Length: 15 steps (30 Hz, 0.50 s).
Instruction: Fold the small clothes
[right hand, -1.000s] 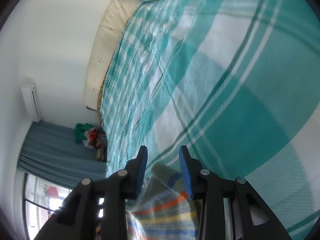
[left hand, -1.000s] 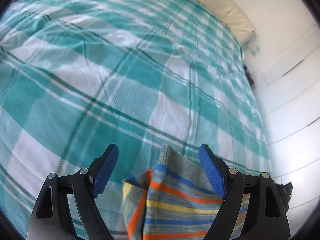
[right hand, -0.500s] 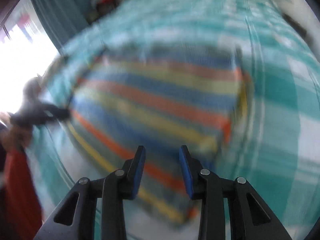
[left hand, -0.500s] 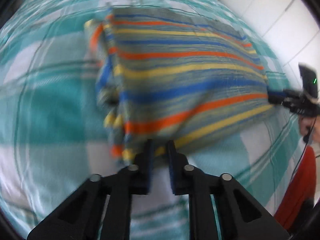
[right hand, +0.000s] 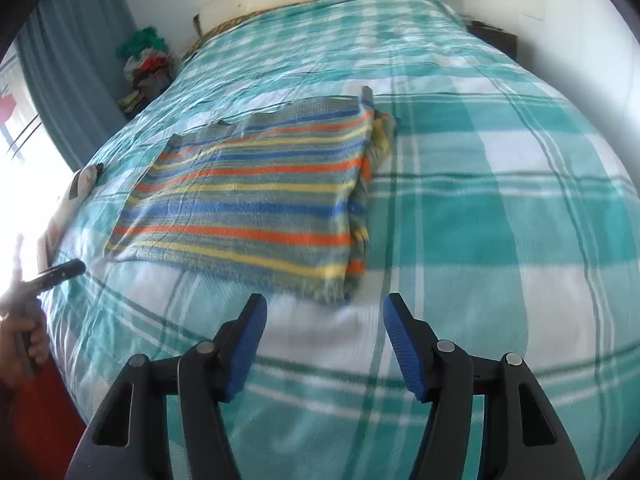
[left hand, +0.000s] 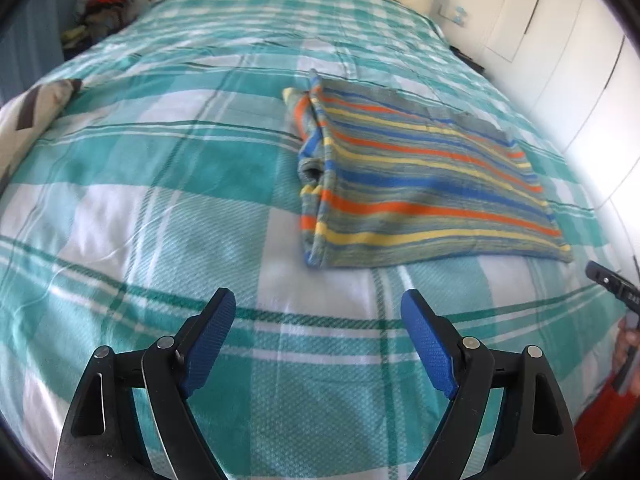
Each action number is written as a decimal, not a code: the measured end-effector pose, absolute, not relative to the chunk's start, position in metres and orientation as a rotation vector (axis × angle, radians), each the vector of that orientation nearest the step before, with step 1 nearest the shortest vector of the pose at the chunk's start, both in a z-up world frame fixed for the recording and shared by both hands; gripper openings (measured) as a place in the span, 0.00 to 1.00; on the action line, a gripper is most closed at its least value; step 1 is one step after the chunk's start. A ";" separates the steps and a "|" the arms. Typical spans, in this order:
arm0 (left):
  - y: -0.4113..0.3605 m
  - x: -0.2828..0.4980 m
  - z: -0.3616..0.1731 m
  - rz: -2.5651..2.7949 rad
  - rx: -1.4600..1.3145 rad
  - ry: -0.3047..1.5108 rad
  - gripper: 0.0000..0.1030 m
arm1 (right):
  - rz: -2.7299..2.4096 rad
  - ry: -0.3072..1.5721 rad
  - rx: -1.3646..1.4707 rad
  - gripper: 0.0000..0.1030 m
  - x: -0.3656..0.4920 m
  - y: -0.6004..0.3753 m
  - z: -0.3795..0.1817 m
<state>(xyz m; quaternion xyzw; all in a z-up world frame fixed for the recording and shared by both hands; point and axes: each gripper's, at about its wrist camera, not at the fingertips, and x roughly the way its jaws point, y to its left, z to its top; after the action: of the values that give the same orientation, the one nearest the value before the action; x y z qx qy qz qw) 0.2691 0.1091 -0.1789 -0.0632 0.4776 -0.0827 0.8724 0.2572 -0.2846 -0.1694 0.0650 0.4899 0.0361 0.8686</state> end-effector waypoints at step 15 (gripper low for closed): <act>0.102 0.255 -0.219 -0.156 -0.009 0.997 0.99 | -0.015 0.980 0.066 0.83 0.230 -0.279 -0.209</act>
<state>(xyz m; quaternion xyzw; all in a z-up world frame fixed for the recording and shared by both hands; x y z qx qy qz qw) 0.2554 0.1020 -0.2190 -0.0045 0.4776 -0.0747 0.8754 0.2302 -0.2786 -0.2093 0.0316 0.4706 -0.0072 0.8817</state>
